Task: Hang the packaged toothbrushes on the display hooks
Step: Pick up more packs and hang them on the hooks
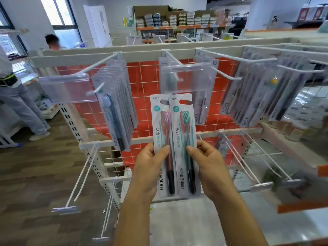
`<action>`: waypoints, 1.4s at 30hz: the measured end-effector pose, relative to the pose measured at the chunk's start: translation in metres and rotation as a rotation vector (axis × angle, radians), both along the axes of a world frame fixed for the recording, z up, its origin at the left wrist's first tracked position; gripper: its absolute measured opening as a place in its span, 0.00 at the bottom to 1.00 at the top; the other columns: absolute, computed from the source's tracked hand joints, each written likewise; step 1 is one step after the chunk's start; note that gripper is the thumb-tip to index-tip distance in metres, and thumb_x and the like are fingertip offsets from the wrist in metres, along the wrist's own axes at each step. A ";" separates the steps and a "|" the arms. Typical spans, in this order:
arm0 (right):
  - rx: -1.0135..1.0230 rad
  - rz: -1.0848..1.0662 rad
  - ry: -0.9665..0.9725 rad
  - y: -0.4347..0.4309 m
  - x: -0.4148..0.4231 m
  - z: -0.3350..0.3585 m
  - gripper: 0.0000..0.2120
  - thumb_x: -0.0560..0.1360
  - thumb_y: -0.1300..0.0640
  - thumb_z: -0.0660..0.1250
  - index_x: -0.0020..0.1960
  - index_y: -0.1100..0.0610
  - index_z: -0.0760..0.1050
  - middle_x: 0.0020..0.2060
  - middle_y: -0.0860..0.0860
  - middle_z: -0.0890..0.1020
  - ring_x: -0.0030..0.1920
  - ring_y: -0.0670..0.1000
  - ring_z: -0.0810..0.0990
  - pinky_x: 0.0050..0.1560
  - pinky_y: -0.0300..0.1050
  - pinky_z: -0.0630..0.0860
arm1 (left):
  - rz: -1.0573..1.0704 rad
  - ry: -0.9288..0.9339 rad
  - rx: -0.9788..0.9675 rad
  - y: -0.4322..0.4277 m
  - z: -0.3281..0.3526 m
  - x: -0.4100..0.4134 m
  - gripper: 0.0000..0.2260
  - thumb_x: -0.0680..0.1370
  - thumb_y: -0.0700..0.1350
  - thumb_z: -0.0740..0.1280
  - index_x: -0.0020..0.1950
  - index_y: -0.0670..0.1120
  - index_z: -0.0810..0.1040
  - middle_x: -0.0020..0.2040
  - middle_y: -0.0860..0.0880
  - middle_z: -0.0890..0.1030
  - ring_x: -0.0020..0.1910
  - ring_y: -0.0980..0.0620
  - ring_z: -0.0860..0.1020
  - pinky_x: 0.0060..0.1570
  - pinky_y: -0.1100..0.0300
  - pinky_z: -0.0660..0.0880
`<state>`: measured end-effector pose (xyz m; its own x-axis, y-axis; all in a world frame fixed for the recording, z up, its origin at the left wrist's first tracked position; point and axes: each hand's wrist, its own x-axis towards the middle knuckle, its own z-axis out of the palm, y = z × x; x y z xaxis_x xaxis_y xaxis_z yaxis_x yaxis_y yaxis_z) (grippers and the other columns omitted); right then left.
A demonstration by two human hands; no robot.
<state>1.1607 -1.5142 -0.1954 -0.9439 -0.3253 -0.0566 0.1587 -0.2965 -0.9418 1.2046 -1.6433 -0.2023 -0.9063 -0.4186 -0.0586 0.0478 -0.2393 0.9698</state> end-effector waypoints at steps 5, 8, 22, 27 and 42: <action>-0.045 0.040 0.033 0.002 -0.018 0.001 0.07 0.77 0.67 0.63 0.52 0.59 0.77 0.45 0.53 0.86 0.48 0.52 0.85 0.49 0.46 0.82 | 0.078 0.036 0.038 -0.003 0.004 -0.014 0.10 0.79 0.37 0.64 0.59 0.42 0.79 0.54 0.44 0.85 0.56 0.44 0.82 0.62 0.42 0.74; -0.008 0.107 0.081 0.010 -0.026 0.002 0.08 0.78 0.65 0.62 0.54 0.59 0.77 0.48 0.52 0.85 0.52 0.52 0.84 0.53 0.50 0.80 | 0.096 0.046 0.057 -0.004 0.005 -0.020 0.11 0.80 0.37 0.63 0.60 0.41 0.79 0.55 0.43 0.84 0.57 0.43 0.82 0.62 0.41 0.74; -0.105 0.224 0.263 0.016 -0.036 0.015 0.07 0.71 0.62 0.69 0.46 0.53 0.82 0.46 0.55 0.85 0.50 0.53 0.83 0.51 0.46 0.80 | 0.147 0.042 0.067 -0.007 0.012 -0.026 0.14 0.76 0.42 0.65 0.62 0.42 0.78 0.56 0.41 0.83 0.57 0.39 0.81 0.61 0.37 0.73; -0.037 0.171 0.280 0.010 -0.033 0.016 0.07 0.73 0.63 0.65 0.50 0.58 0.79 0.44 0.54 0.85 0.49 0.52 0.84 0.49 0.44 0.81 | 0.167 0.059 0.079 -0.008 0.015 -0.024 0.17 0.73 0.43 0.67 0.61 0.40 0.78 0.55 0.40 0.83 0.56 0.39 0.81 0.61 0.39 0.74; -0.017 0.090 0.370 -0.004 -0.030 0.014 0.08 0.73 0.60 0.65 0.51 0.58 0.78 0.43 0.51 0.85 0.46 0.49 0.84 0.44 0.39 0.80 | 0.232 -0.025 0.046 -0.016 0.013 -0.021 0.10 0.79 0.40 0.64 0.59 0.44 0.79 0.53 0.44 0.85 0.55 0.43 0.82 0.59 0.40 0.76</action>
